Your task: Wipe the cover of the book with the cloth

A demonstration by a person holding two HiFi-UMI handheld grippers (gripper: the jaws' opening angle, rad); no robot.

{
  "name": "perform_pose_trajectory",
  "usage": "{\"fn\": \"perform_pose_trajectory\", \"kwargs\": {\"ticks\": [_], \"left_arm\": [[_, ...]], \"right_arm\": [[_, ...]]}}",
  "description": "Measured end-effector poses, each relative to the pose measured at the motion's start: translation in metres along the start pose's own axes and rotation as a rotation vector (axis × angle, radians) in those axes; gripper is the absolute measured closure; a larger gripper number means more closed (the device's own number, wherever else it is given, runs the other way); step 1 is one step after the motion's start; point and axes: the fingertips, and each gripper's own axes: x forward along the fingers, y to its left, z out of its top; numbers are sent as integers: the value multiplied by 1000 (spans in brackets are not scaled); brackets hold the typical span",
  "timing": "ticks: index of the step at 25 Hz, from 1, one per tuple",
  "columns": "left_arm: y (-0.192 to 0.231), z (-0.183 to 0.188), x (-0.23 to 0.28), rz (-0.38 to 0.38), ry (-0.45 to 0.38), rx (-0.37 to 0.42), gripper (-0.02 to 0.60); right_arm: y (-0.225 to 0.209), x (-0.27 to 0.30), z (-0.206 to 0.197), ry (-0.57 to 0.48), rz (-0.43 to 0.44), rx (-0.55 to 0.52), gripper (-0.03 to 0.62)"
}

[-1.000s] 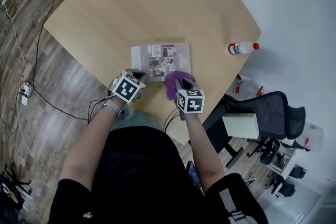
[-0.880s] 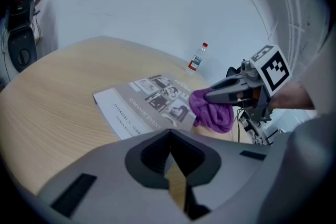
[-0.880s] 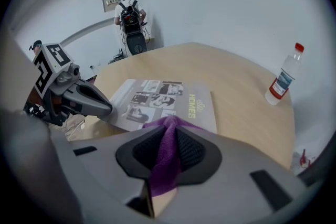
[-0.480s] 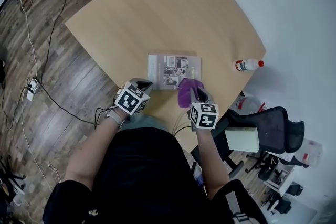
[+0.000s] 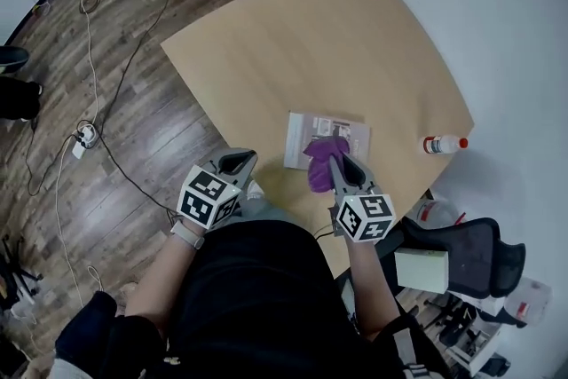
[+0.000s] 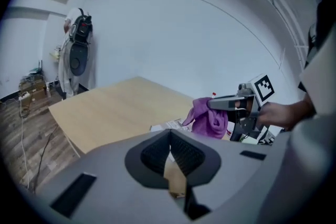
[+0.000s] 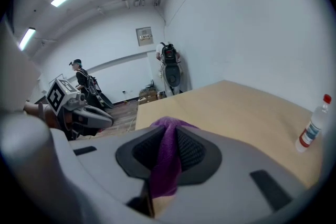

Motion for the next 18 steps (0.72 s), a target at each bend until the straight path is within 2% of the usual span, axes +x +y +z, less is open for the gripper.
{"fn": "perform_pose_trajectory", "kwargs": {"ticks": [7, 11, 14, 18], "left_arm": [[23, 42, -97, 216, -240, -61, 560], [25, 57, -161, 335, -370, -68, 560], [25, 57, -203, 434, -435, -56, 560], [18, 48, -243, 543, -478, -54, 560]], "right_arm": [[89, 19, 48, -58, 256, -115, 519], [147, 20, 75, -105, 399, -192, 520], [185, 20, 91, -130, 490, -235, 520], [226, 12, 107, -166, 587, -272, 520]]}}
